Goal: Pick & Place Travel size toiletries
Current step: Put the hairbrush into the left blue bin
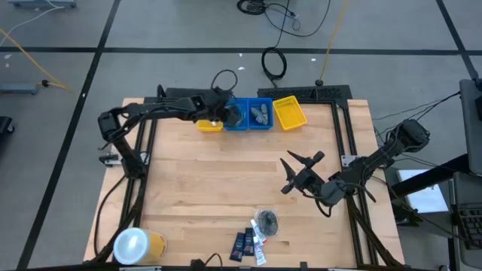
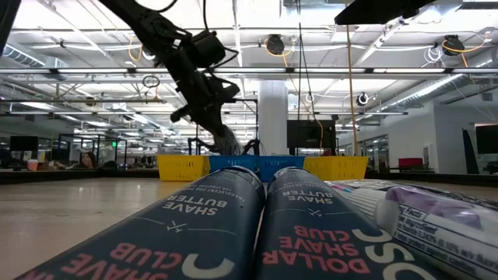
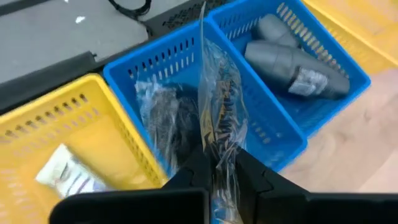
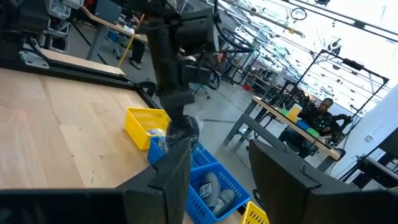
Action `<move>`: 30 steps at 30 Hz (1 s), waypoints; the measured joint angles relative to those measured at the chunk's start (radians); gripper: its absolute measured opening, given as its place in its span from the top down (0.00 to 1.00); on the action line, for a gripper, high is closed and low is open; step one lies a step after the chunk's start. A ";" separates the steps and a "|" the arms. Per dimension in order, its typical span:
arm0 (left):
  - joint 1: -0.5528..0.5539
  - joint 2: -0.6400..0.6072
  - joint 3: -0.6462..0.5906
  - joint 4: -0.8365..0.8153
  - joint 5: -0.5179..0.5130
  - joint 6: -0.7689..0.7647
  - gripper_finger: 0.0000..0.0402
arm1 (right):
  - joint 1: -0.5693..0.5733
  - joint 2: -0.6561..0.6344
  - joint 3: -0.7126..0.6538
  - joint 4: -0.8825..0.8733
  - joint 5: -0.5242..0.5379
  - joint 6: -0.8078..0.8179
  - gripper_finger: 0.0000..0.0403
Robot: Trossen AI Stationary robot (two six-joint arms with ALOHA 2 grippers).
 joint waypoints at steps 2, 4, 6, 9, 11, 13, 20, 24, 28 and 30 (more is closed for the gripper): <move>0.007 0.019 0.000 0.015 0.019 0.000 0.95 | 0.000 0.000 0.000 0.000 0.000 0.000 0.61; 0.013 0.038 0.000 0.026 0.045 0.001 0.97 | 0.000 0.000 0.000 0.000 0.000 0.000 0.61; 0.019 0.053 0.000 0.035 0.055 -0.003 0.98 | 0.000 0.000 0.000 -0.002 0.000 0.008 0.61; 0.023 0.074 0.000 0.042 0.047 -0.026 0.95 | 0.000 0.000 0.000 -0.003 0.000 0.015 0.61; 0.023 0.079 0.000 0.042 0.045 -0.026 0.89 | 0.000 0.000 0.000 -0.003 0.000 0.015 0.61; 0.023 0.079 0.000 0.048 0.042 -0.025 0.82 | 0.000 0.000 0.000 -0.004 0.000 0.014 0.61; 0.021 0.079 0.000 0.085 0.044 -0.020 0.64 | 0.000 0.000 0.000 -0.004 0.000 0.015 0.61; 0.013 0.079 0.000 0.116 0.067 0.004 0.56 | 0.000 0.000 0.000 -0.004 0.000 0.015 0.61; 0.009 0.075 0.000 0.114 0.073 0.018 0.51 | 0.000 0.000 0.000 -0.004 0.000 0.015 0.61; 0.010 0.066 0.000 0.110 0.074 0.050 0.49 | 0.005 0.000 0.000 -0.004 -0.008 0.015 0.61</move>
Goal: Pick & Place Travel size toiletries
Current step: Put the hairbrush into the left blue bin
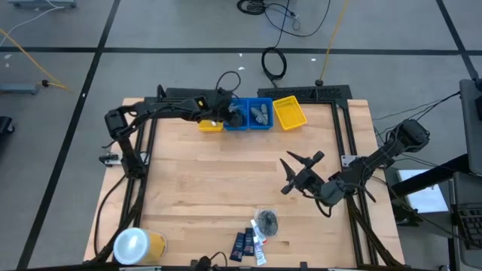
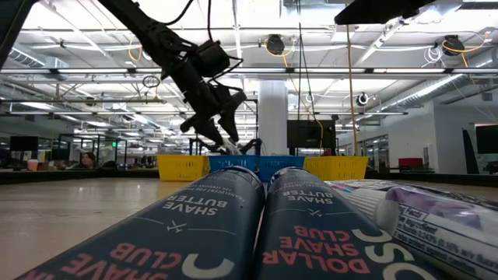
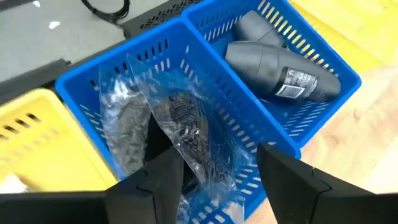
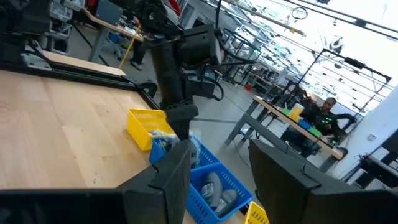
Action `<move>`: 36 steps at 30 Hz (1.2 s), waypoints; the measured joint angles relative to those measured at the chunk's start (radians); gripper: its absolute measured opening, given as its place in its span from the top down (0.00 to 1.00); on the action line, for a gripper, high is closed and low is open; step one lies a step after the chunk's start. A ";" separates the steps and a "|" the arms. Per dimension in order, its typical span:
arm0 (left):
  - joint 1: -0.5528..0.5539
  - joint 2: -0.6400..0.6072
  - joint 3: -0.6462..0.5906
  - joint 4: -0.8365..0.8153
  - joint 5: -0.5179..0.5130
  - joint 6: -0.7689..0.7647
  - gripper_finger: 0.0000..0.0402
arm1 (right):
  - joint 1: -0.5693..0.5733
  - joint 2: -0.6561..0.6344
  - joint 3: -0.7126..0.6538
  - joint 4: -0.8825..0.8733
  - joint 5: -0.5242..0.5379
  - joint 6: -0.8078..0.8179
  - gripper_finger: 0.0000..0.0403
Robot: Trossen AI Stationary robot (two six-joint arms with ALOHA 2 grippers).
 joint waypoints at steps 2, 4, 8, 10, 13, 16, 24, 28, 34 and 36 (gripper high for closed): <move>0.001 -0.023 0.000 -0.029 -0.009 0.020 0.49 | 0.008 0.000 0.000 -0.003 -0.021 0.000 0.61; 0.000 -0.051 0.000 -0.034 -0.023 0.035 0.49 | 0.015 0.000 0.000 -0.003 -0.041 0.000 0.61; -0.005 -0.114 0.000 -0.065 -0.026 0.044 0.48 | 0.018 0.000 0.000 -0.005 -0.074 0.013 0.61; -0.014 -0.150 0.000 -0.074 -0.027 0.047 0.48 | 0.018 -0.001 0.000 -0.015 -0.117 0.046 0.61; -0.044 -0.192 0.001 -0.101 -0.020 0.078 0.48 | 0.021 -0.001 -0.001 -0.059 -0.198 0.114 0.61; -0.095 -0.218 0.001 -0.116 -0.018 0.102 0.48 | 0.021 -0.001 -0.001 -0.144 -0.339 0.204 0.61; -0.294 -0.224 0.001 -0.132 0.004 0.177 0.48 | 0.023 -0.001 -0.001 -0.388 -0.836 0.463 0.61; -0.382 -0.224 0.001 -0.113 -0.001 0.179 0.48 | 0.047 0.002 -0.014 -0.391 -0.968 0.555 0.61; -0.476 -0.221 0.001 -0.067 -0.102 0.189 0.48 | 0.107 0.125 -0.048 -0.275 -0.984 0.659 0.61; -0.493 -0.220 0.001 -0.065 -0.142 0.198 0.48 | 0.125 0.187 -0.048 -0.219 -0.985 0.674 0.61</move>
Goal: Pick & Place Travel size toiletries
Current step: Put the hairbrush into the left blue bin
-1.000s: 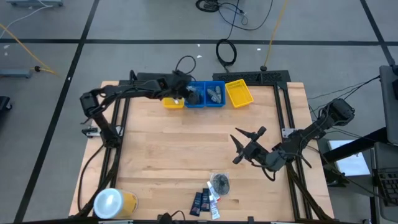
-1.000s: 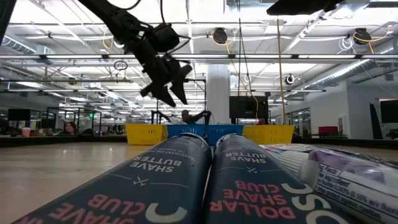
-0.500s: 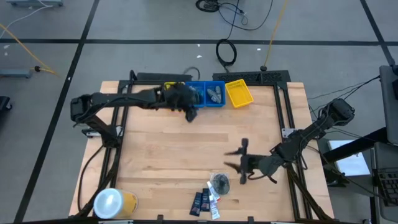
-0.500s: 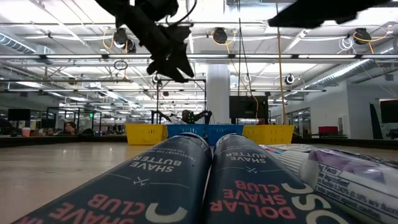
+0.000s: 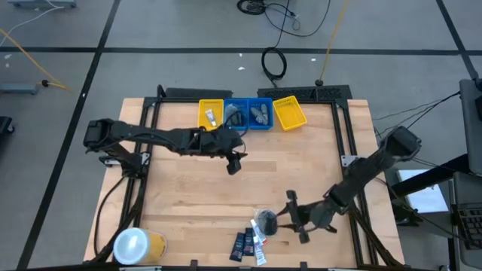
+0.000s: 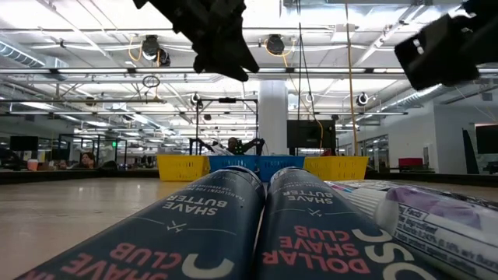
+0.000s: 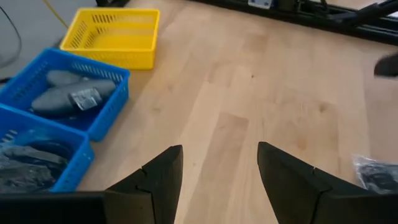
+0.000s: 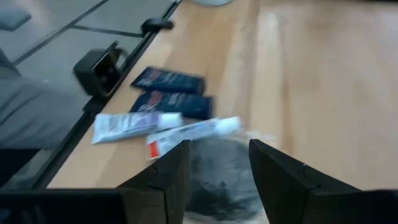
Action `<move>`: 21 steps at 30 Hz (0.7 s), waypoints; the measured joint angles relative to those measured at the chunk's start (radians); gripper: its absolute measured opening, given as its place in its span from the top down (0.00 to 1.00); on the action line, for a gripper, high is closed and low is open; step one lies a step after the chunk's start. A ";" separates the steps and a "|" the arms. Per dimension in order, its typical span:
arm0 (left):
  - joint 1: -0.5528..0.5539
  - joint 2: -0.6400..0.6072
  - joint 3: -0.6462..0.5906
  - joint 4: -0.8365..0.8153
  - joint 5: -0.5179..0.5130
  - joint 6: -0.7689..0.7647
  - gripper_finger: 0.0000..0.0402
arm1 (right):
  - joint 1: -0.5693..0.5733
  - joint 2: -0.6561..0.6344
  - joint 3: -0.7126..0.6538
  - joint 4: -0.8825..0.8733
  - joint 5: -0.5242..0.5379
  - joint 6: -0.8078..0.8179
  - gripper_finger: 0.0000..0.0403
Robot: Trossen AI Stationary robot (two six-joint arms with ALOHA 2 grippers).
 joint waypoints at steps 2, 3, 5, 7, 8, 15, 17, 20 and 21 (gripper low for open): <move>-0.011 0.000 0.000 0.006 -0.023 0.005 0.48 | 0.013 0.054 0.000 0.073 0.000 0.008 0.61; -0.015 0.000 0.000 0.007 -0.027 0.005 0.48 | 0.019 0.077 0.000 0.111 0.002 0.008 0.61; -0.020 0.000 0.000 0.009 -0.033 0.004 0.48 | 0.030 0.116 0.000 0.184 0.004 0.007 0.61; -0.020 0.000 0.000 0.017 -0.034 -0.005 0.48 | 0.040 0.152 0.000 0.235 0.004 0.008 0.61; -0.022 0.000 0.000 0.018 -0.034 -0.011 0.48 | 0.042 0.169 0.003 0.249 0.004 0.008 0.61; -0.040 0.000 0.000 0.017 -0.034 -0.029 0.48 | 0.057 0.284 0.065 0.246 0.007 0.027 0.61; -0.044 0.000 0.000 0.018 -0.034 -0.030 0.48 | 0.059 0.318 0.088 0.221 0.007 0.039 0.62; -0.047 0.000 0.000 0.018 -0.035 -0.030 0.48 | 0.059 0.350 0.114 0.185 0.009 0.053 0.62; -0.047 0.000 0.000 0.017 -0.035 -0.031 0.48 | 0.058 0.361 0.126 0.169 0.011 0.058 0.62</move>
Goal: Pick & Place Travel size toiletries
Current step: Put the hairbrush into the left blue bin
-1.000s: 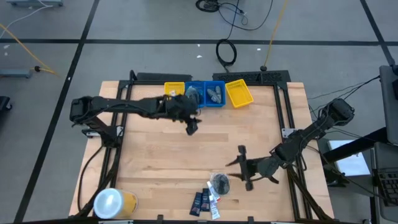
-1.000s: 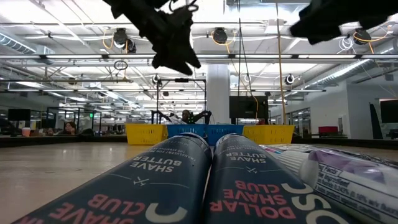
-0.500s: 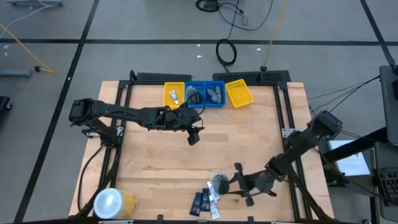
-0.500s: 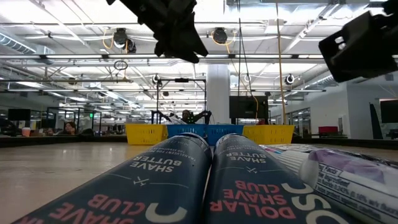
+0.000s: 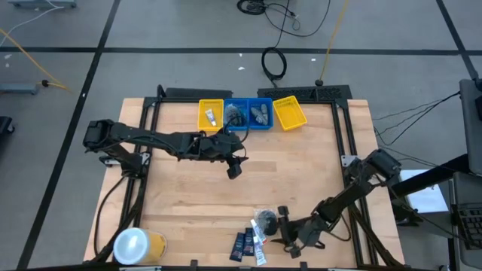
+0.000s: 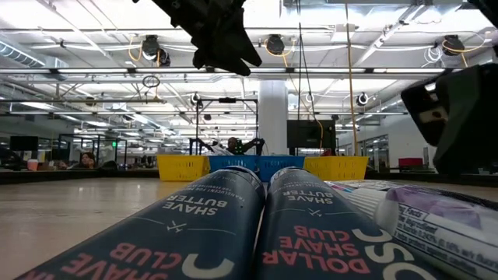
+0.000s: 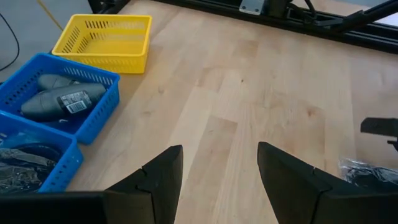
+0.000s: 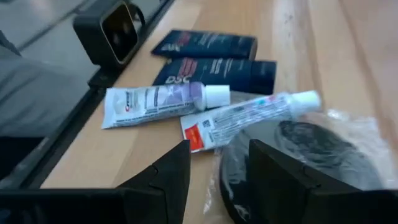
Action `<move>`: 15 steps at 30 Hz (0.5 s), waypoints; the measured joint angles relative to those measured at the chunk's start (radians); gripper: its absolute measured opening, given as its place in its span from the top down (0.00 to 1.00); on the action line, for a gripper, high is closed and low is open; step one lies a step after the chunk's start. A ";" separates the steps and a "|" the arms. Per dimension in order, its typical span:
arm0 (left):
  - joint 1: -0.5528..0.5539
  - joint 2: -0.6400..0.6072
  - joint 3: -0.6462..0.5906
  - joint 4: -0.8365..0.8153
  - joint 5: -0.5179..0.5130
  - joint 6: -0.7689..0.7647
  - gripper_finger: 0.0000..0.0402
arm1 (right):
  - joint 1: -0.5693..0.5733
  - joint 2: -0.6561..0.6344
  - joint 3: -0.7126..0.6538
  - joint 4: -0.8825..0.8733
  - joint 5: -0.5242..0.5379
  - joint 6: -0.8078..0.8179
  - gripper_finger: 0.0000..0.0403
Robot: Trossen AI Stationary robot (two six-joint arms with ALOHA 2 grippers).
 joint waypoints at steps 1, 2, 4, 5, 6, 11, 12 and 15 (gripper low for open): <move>0.000 0.000 0.000 0.000 0.000 -0.001 0.48 | 0.000 0.008 0.010 -0.017 0.018 0.002 0.62; 0.000 0.000 0.000 0.000 0.000 -0.002 0.48 | 0.000 0.016 0.018 -0.041 0.039 -0.001 0.62; 0.000 0.000 0.000 0.000 0.000 -0.002 0.48 | 0.001 0.038 0.042 -0.077 0.061 -0.004 0.62; 0.000 0.000 0.000 0.000 0.000 -0.002 0.48 | 0.002 0.045 0.049 -0.091 0.070 -0.005 0.62; 0.000 0.000 0.000 0.000 0.000 -0.002 0.48 | 0.002 0.051 0.055 -0.104 0.072 -0.005 0.62; 0.000 0.000 0.000 0.000 0.000 -0.001 0.48 | 0.002 0.070 0.069 -0.136 0.100 -0.001 0.62; 0.000 0.000 0.000 0.001 0.000 -0.001 0.48 | 0.002 0.070 0.069 -0.151 0.107 0.003 0.62; 0.000 0.000 0.000 0.000 0.000 -0.001 0.48 | 0.002 0.065 0.069 -0.189 0.151 0.004 0.62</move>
